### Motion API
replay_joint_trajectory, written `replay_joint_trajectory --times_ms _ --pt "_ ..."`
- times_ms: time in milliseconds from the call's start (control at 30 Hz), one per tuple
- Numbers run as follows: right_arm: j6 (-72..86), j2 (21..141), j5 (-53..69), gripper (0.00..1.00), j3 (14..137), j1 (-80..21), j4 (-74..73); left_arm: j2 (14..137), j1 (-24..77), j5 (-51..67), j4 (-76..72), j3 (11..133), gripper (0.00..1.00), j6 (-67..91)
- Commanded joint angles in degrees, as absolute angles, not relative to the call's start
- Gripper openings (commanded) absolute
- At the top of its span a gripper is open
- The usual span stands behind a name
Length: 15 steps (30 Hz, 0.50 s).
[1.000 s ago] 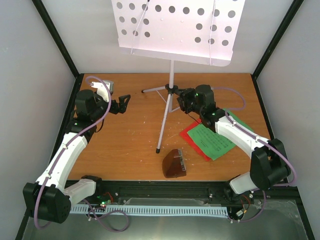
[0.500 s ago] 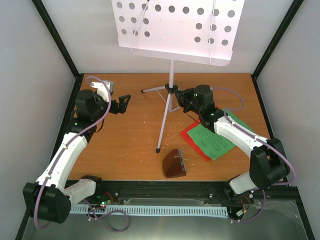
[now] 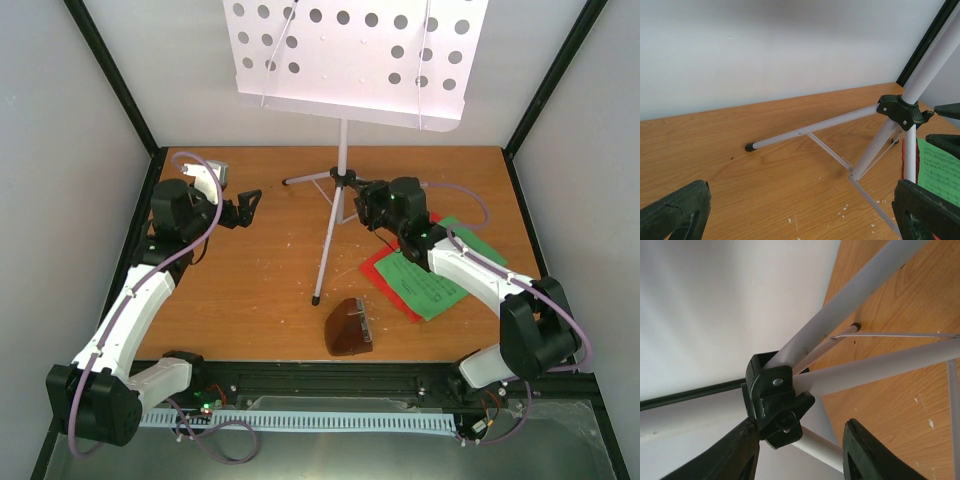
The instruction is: Pack up the instrument practice props
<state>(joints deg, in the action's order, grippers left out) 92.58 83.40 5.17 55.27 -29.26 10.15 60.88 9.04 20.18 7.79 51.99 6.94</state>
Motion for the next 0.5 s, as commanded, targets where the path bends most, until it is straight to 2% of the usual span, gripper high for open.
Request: replay_joint_trajectory --times_ms 0,300,467 --pt "93.73 82.63 4.01 0.48 54.79 -29.49 12.93 61.17 8.88 21.06 7.83 52.6 0.99 7.29" --pt "93.96 83.74 4.56 0.48 56.22 -29.53 12.44 61.16 8.87 21.27 7.83 52.58 1.0 7.47" --pt "93.52 84.86 6.08 0.4 57.14 -29.75 13.13 61.2 8.83 21.31 7.83 52.62 0.99 7.47"
